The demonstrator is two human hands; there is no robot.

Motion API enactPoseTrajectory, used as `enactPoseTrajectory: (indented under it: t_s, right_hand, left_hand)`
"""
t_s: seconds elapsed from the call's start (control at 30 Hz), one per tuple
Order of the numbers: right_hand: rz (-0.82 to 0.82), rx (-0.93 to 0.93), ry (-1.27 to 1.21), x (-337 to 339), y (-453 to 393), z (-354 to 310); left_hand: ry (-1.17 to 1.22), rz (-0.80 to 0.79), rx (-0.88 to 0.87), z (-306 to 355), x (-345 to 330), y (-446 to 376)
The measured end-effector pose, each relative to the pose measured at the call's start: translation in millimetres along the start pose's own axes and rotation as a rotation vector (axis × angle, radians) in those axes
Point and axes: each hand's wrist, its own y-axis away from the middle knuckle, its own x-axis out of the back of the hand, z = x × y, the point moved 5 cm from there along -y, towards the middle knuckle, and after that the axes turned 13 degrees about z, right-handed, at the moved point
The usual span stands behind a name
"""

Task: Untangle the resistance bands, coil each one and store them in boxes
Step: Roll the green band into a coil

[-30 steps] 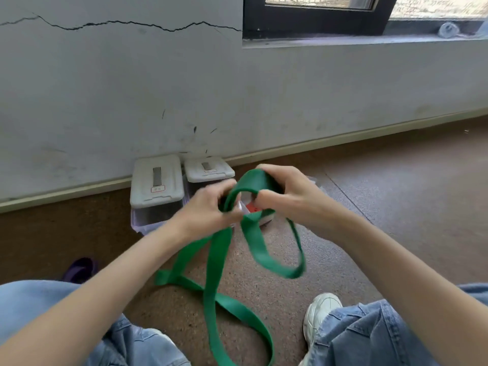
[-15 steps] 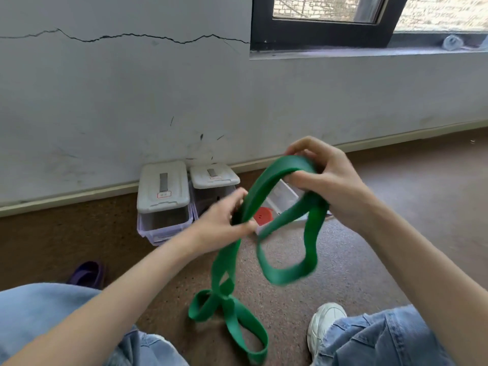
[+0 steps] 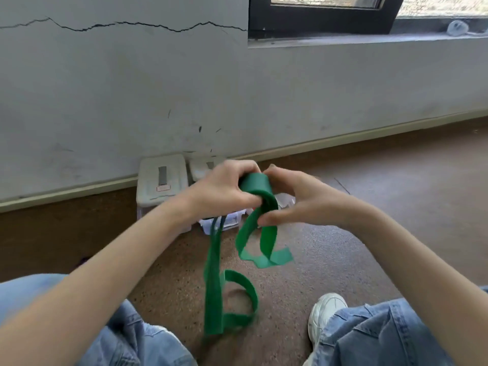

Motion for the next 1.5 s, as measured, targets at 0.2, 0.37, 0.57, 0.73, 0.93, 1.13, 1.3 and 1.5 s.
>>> enactPoseTrajectory:
  t_s: [0.2,0.37,0.57,0.73,0.93,1.13,1.3,1.5]
  right_hand:
    - [0.268,0.088,-0.228,14,3,-23]
    - [0.204,-0.045,-0.166,29,-1,-4]
    - [-0.160,-0.220,-0.130,-8,11,16]
    - [0.160,-0.123,0.029,-15,4,8]
    - [0.173,-0.166,-0.700,12,1,-2]
    - [-0.287,-0.332,0.189,-14,16,40]
    - [-0.083,-0.077,0.165,-50,9,25]
    - [0.135,-0.155,-0.558,-9,3,14]
  left_hand:
    - [-0.114,0.071,0.120,-71,-30,20]
    - [-0.148,0.091,0.275,-101,-22,26]
    - [-0.082,0.120,0.020,-29,0,4]
    - [-0.162,0.111,0.023,-36,-20,9]
    - [-0.236,-0.088,0.192,-99,-50,46]
    - [-0.124,0.198,0.140,-83,1,19]
    - [-0.335,0.053,0.014,-62,-37,15]
    - [-0.206,-0.145,0.136,-102,-50,41]
